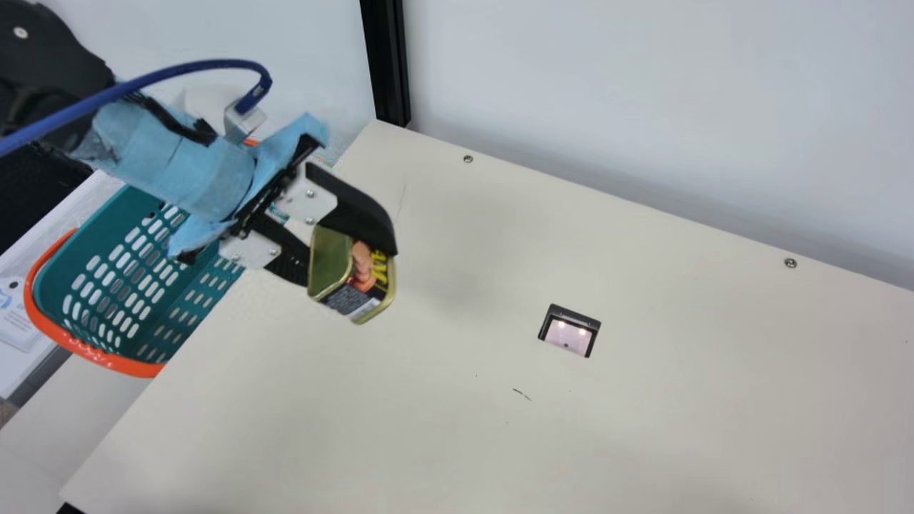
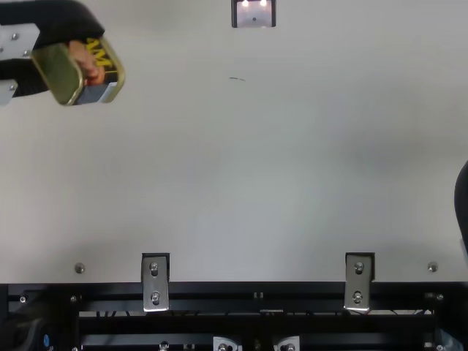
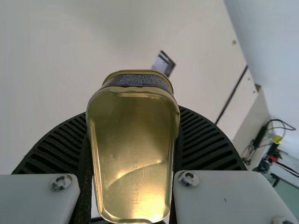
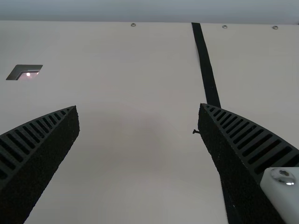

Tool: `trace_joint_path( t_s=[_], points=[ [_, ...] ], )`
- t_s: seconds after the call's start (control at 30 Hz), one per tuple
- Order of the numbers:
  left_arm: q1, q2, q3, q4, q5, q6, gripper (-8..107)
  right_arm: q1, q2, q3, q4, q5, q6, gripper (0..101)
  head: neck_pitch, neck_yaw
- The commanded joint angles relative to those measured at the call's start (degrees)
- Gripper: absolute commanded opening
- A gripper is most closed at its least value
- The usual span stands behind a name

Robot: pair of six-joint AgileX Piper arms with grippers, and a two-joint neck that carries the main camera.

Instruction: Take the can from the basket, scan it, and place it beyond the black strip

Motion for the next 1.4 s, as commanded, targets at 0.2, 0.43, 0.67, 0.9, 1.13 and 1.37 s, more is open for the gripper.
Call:
trace_joint_path(
  t_s=[0.2, 0.43, 0.67, 0.9, 1.13, 1.37],
  points=[
    [-2.4, -3.9, 1.3, -0.1, 0.0, -5.6, 10, 0.0, 0.0, 0.0, 0.0, 0.0, 0.0, 101, -1.3, 0.7],
    [-2.4, -4.3, 1.2, 0.2, 0.1, -6.0, 10, 0.0, 0.0, 0.0, 0.0, 0.0, 0.0, 101, -1.3, 0.7],
    [-2.4, -4.3, 1.2, 0.1, 0.1, -6.0, 10, 0.0, 0.0, 0.0, 0.0, 0.0, 0.0, 101, -1.3, 0.7],
    [-2.4, -4.3, 1.2, 0.1, 0.1, -6.0, 10, 0.0, 0.0, 0.0, 0.0, 0.0, 0.0, 101, -1.3, 0.7],
    [-3.3, -4.1, 0.5, 1.3, -0.5, -5.2, 10, 0.0, 0.0, 0.0, 0.1, 0.0, 0.0, 101, -1.0, 0.0],
    [-10.3, -2.6, -4.7, 9.2, -2.9, -4.4, 10, 0.0, 0.0, 0.0, 0.1, 0.0, 0.0, 101, -0.6, -4.4]
  ],
)
